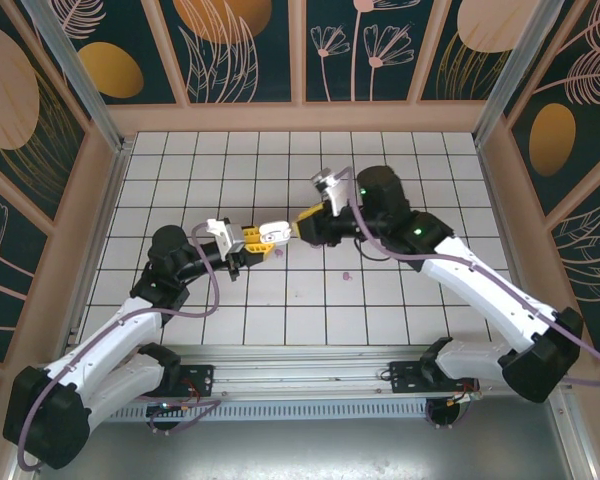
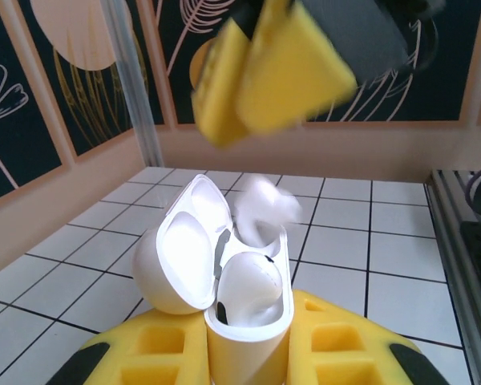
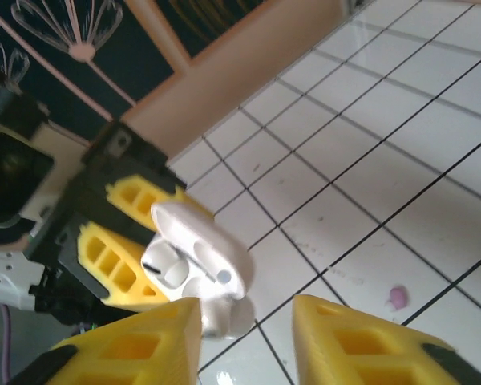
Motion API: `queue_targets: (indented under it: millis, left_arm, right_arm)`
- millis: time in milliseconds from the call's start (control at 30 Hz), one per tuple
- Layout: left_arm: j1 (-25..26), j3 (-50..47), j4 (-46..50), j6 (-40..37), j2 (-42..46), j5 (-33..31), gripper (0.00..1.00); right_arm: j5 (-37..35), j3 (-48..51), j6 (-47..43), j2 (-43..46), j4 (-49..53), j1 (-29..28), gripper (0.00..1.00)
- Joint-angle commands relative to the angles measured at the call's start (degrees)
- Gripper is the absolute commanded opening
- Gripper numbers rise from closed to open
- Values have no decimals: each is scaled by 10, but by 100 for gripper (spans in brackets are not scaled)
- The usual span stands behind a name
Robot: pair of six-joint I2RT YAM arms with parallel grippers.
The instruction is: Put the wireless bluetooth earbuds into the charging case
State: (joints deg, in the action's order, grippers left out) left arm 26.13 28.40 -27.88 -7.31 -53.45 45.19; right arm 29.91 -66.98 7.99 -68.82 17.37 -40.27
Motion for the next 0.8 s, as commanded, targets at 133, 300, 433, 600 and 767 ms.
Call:
queue_targets:
  millis: [133,300,433,600,767]
  left_arm:
    - [-1,23,-21,3,-23,47,0]
    - [-1,24,-26,20,-29,53,0]
    - [-1,24,-29,36,-33,49,0]
    - [-1,29,-36,60,-44,39,0]
    - [-1,35,-38,72,-53,37,0]
  right_arm:
    - [120,0,23,-3,-48,28,39]
    - [129,14,28,-7,-48,27,37]
    - [87,29,30,18,-31,27,32]
    - [37,59,47,34,-15,17,19]
    - [3,74,53,28,-17,-31,12]
